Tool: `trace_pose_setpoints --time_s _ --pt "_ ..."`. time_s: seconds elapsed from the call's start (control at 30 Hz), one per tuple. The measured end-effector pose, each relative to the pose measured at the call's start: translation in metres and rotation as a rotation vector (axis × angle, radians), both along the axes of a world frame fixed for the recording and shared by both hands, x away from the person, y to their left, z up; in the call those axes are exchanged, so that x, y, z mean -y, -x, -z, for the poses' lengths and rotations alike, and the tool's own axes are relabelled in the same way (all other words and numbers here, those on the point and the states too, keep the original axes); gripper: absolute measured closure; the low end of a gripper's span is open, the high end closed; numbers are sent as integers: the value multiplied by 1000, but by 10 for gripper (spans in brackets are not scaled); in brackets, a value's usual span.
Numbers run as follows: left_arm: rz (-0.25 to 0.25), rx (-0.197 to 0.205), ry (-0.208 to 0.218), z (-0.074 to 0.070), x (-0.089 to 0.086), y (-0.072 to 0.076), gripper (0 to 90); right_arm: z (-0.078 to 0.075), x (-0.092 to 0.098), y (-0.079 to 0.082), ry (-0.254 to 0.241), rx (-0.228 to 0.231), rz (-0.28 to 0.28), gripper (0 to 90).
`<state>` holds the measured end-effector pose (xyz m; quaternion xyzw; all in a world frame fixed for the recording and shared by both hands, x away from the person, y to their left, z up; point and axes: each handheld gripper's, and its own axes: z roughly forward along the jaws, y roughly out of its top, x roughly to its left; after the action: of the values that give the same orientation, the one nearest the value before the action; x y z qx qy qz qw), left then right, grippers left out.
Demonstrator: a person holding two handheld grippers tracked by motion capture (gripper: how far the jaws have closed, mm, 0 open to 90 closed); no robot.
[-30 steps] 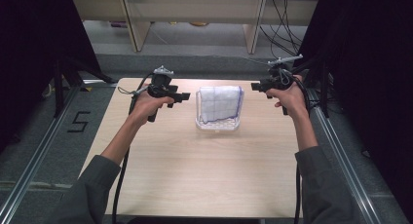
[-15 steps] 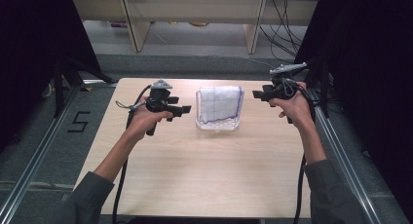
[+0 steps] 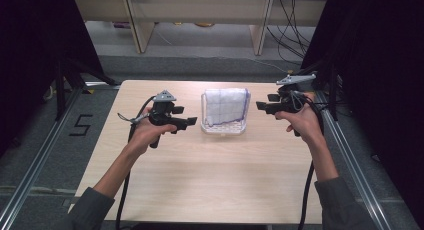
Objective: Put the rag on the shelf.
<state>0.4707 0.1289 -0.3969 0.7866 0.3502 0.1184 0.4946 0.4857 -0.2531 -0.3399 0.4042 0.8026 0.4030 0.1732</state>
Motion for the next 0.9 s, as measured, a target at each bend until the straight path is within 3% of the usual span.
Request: trace_pose_setpoints --time_s 0.07,0.4,0.73,0.83,0.9 --pt "1 2 -1 1 0 3 272 2 -1 3 6 26 -16 400" --pt "19 25 14 10 -1 21 254 16 -9 21 -50 2 -32 366" --pt "15 23 8 20 -5 32 237 31 -21 37 -87 9 -69 360" --pt "15 13 5 25 -5 33 235 36 -26 43 -108 -8 -71 357" --pt "13 13 1 26 -5 35 230 40 -27 44 -97 -20 -76 353"
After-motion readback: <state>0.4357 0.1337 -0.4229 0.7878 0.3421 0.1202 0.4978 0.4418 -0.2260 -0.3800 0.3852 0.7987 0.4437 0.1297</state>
